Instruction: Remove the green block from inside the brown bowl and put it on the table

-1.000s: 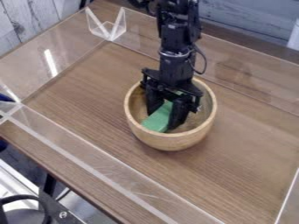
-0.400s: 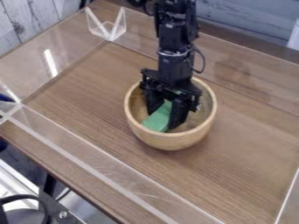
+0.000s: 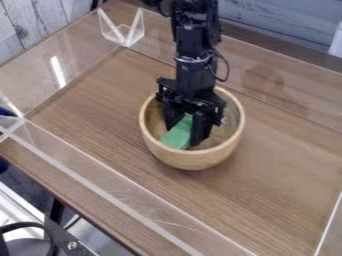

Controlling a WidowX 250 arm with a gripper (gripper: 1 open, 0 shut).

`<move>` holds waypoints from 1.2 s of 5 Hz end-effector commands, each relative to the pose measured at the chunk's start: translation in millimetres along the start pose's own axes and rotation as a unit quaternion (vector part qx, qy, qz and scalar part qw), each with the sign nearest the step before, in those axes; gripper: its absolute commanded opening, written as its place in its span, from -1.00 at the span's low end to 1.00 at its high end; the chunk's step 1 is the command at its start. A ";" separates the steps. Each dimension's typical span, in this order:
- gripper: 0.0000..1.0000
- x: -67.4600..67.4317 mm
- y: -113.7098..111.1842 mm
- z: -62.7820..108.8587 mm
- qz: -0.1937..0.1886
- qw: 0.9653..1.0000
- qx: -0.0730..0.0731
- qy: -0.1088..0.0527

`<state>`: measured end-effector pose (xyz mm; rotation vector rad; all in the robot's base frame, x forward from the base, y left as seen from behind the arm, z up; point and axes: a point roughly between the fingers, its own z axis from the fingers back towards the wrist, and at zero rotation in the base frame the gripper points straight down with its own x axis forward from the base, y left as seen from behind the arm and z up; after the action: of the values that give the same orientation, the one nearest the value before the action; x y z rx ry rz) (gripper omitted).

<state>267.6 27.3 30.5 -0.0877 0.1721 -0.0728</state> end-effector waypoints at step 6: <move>-1.00 4.6 0.7 54.0 0.001 0.998 0.000 -0.063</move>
<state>266.6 27.7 58.6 -0.1110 0.1475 -0.0663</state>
